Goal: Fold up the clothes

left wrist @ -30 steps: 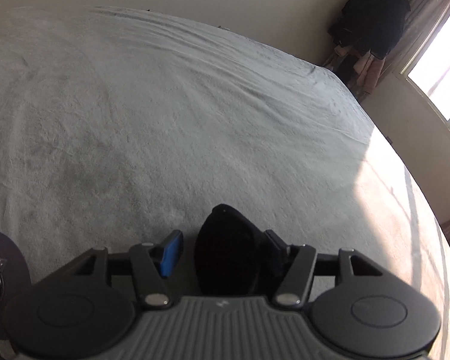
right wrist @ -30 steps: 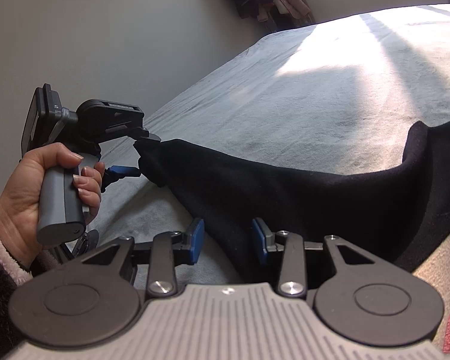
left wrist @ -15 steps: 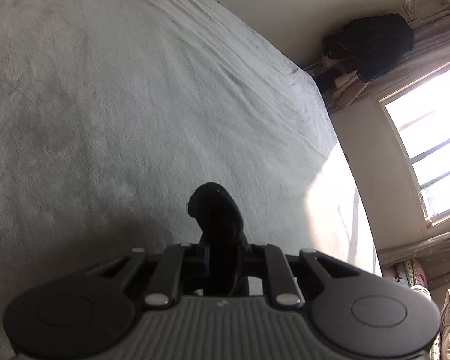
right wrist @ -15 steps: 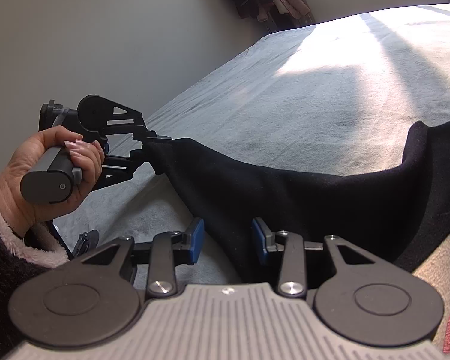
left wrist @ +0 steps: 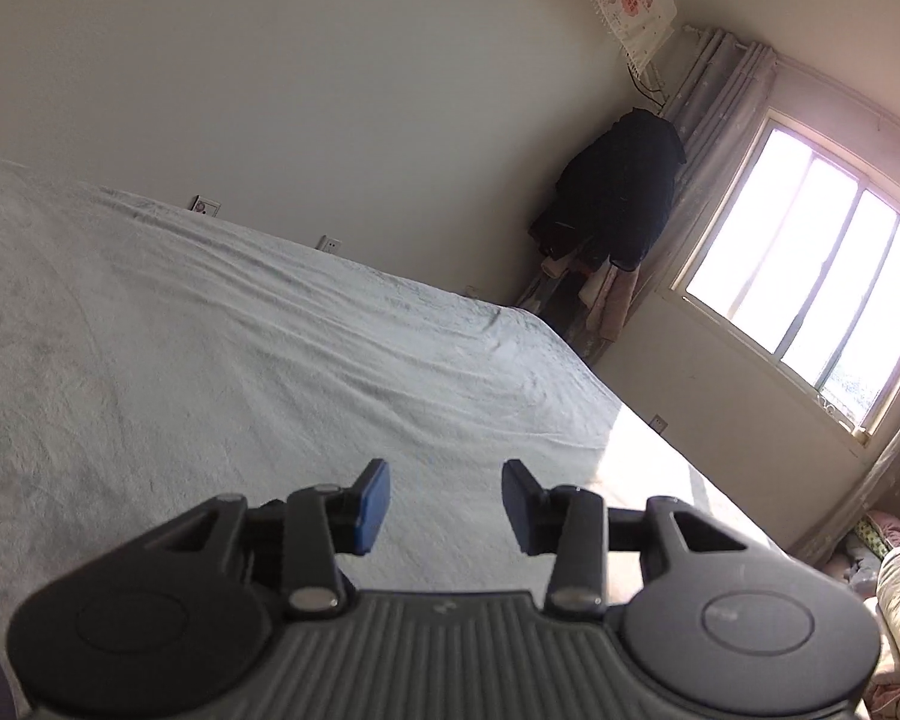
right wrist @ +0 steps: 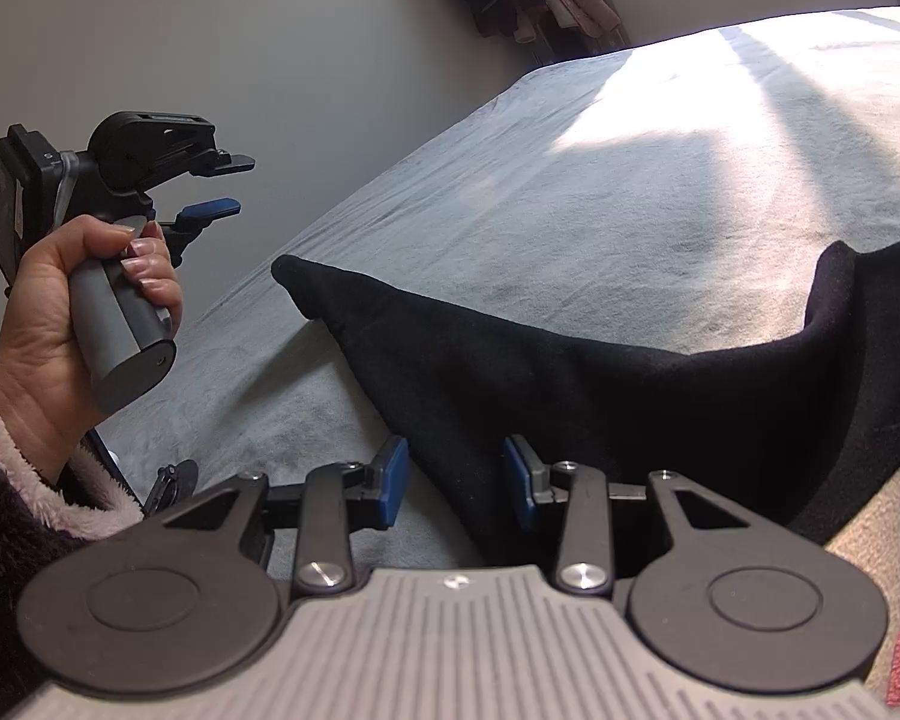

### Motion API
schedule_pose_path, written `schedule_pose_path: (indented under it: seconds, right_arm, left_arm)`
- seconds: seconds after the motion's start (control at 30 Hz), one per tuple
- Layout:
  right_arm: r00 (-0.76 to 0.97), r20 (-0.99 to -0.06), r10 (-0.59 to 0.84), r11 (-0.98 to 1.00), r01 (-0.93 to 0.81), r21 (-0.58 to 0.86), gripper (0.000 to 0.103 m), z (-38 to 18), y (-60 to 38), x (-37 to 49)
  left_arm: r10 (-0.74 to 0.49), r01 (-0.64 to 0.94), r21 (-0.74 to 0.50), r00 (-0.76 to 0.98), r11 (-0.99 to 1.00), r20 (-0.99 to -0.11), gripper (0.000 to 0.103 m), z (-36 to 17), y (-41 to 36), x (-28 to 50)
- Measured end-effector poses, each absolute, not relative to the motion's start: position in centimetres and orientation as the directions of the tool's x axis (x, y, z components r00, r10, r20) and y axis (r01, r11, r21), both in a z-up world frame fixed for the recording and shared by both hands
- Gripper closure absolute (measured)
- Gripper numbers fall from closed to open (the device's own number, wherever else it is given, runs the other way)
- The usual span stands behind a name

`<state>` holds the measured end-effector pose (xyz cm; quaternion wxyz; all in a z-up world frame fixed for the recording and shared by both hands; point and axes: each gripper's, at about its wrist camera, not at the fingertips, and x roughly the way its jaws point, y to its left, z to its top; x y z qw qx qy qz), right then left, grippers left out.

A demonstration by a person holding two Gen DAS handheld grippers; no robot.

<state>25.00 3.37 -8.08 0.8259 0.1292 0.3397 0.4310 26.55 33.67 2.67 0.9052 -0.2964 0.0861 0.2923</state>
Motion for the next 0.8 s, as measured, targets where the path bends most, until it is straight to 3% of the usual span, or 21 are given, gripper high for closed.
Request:
schedule_pose_path:
  seconds: [0.17, 0.47, 0.7, 0.8]
  right_arm:
    - [0.397, -0.449, 0.800, 0.594, -0.624, 0.507, 0.063, -8.1, 3.4, 25.0]
    - [0.397, -0.448, 0.801, 0.594, -0.624, 0.508, 0.063, -8.1, 3.3, 25.1]
    - [0.460, -0.473, 0.751, 0.653, -0.620, 0.435, 0.063, -7.0, 3.3, 24.6]
    - [0.517, -0.472, 0.714, 0.695, -0.602, 0.393, 0.063, -5.3, 2.4, 23.9]
  left_arm:
    - [0.442, -0.605, -0.435, 0.791, 0.667, -0.424, 0.038, 1.3, 32.3, 26.8]
    - [0.351, -0.579, -0.352, 0.770, 0.736, -0.532, 0.037, -5.0, 29.7, 26.6]
    - [0.302, -0.554, -0.491, 0.811, 0.672, -0.501, 0.043, -6.9, 33.2, 27.2]
    - [0.274, -0.536, -0.539, 0.827, 0.650, -0.491, 0.060, -7.5, 34.1, 27.2]
